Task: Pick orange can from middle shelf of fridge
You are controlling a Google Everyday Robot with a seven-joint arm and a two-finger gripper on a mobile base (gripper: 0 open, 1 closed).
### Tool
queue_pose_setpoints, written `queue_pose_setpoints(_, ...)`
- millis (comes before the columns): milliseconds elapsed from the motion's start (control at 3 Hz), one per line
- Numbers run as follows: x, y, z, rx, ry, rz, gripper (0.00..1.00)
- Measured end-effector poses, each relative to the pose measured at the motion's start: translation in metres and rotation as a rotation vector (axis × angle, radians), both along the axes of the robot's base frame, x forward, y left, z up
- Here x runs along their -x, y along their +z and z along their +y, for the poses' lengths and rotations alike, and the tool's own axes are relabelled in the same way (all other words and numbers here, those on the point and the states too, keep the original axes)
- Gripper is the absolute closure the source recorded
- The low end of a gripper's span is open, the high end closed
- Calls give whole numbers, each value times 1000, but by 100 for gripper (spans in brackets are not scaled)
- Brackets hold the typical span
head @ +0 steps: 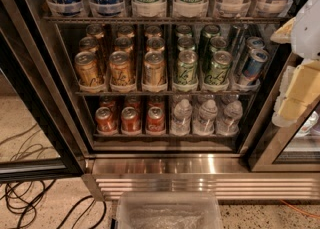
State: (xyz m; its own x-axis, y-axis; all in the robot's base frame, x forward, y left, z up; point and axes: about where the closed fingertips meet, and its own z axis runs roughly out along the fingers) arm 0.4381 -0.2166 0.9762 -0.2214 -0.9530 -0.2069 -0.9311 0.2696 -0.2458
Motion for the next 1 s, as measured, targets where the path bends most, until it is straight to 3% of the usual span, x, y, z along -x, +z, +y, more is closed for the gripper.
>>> queue_pose_setpoints(333,0,0,2,-4,3,-6,0)
queue_pose_setpoints(667,8,-13,17,-83,53,-18,0)
queue_pose_setpoints(1000,23,-57,49,-236,125,-18,0)
